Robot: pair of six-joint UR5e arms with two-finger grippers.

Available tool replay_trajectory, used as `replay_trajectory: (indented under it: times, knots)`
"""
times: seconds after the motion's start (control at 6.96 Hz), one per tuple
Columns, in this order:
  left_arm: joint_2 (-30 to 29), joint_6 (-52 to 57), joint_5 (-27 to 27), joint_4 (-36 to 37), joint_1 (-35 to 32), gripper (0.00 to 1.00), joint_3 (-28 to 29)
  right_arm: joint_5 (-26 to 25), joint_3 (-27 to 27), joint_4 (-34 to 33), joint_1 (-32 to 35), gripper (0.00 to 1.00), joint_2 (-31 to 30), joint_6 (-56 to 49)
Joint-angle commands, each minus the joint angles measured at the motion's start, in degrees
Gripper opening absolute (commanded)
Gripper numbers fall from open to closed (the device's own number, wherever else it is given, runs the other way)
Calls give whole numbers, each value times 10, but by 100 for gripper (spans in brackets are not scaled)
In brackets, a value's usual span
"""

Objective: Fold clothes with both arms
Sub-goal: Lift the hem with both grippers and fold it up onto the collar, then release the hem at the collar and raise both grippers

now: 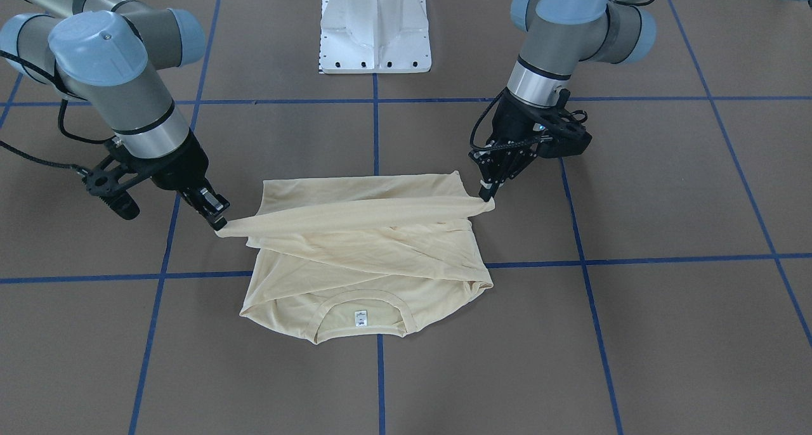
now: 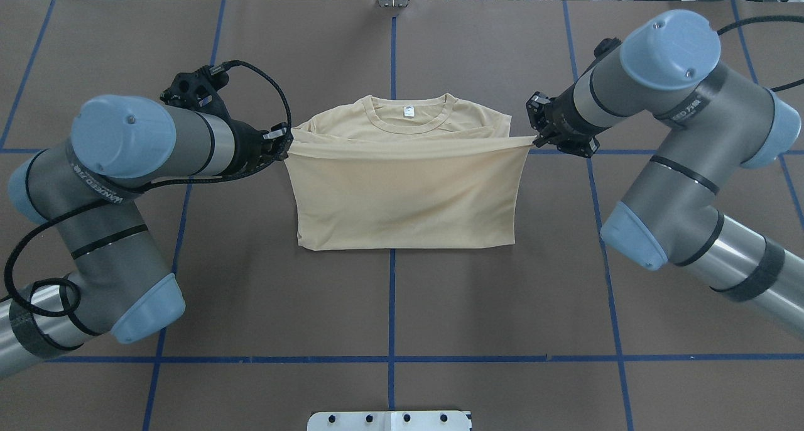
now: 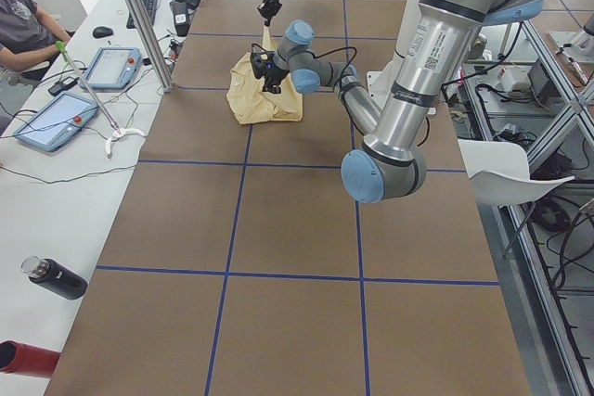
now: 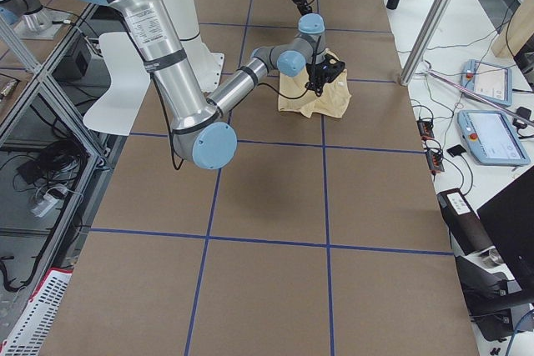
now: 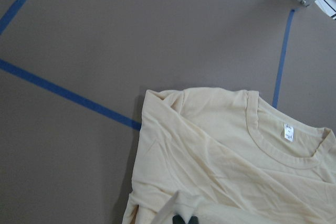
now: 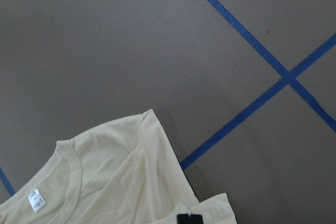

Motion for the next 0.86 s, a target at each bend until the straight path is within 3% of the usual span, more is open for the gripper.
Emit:
replay_trajectory:
  times: [0.0, 0.14, 0.43, 0.72]
  knots:
    - [-51, 17, 2, -10, -18, 0, 74, -2, -114, 4, 11, 0, 70, -44]
    - [-80, 17, 6, -13, -18, 0, 126, -6, -141, 4, 11, 0, 82, -58]
    - [-82, 17, 8, -119, -19, 0, 216, -14, -215, 14, 6, 0, 121, -64]
    - [-85, 16, 8, -156, -18, 0, 254, -28, -258, 56, -4, 0, 126, -63]
